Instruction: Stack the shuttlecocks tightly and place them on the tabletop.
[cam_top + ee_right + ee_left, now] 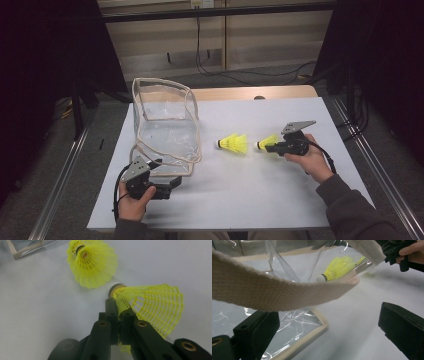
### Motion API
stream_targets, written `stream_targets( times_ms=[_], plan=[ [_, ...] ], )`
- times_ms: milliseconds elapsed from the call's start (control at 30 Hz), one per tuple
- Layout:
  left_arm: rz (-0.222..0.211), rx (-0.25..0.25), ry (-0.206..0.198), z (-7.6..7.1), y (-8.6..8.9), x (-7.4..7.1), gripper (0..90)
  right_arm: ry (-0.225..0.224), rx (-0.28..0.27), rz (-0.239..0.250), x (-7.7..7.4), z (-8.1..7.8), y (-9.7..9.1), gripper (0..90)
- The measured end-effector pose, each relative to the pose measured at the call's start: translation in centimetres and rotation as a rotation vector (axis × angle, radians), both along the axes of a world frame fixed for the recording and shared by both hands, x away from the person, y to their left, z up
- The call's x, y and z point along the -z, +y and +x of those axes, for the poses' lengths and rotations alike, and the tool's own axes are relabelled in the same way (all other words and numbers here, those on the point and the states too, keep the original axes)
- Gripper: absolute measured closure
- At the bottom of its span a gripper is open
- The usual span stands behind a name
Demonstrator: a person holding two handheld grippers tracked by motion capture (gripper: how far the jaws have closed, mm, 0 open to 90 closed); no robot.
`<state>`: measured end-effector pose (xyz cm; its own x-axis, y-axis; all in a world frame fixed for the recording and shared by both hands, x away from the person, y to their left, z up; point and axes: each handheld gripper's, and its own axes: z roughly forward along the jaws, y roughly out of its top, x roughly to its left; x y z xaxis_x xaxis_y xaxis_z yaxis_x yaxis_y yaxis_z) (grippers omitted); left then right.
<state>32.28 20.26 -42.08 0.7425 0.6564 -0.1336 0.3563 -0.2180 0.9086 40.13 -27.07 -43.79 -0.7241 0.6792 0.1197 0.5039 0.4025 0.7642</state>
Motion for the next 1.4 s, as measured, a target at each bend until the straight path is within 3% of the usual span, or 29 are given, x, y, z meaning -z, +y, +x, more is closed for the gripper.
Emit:
stream_targets(
  times_ms=[333,1400],
  plan=[
    [0.000,-0.003,0.003,0.0,0.0,0.0,3.6,-0.004,0.002,0.045,-0.1,0.0,0.3,88.1],
    [0.000,-0.003,0.000,0.0,0.0,0.0,3.6,-0.016,-0.015,0.081,-0.1,0.2,1.7,88.1]
  ],
)
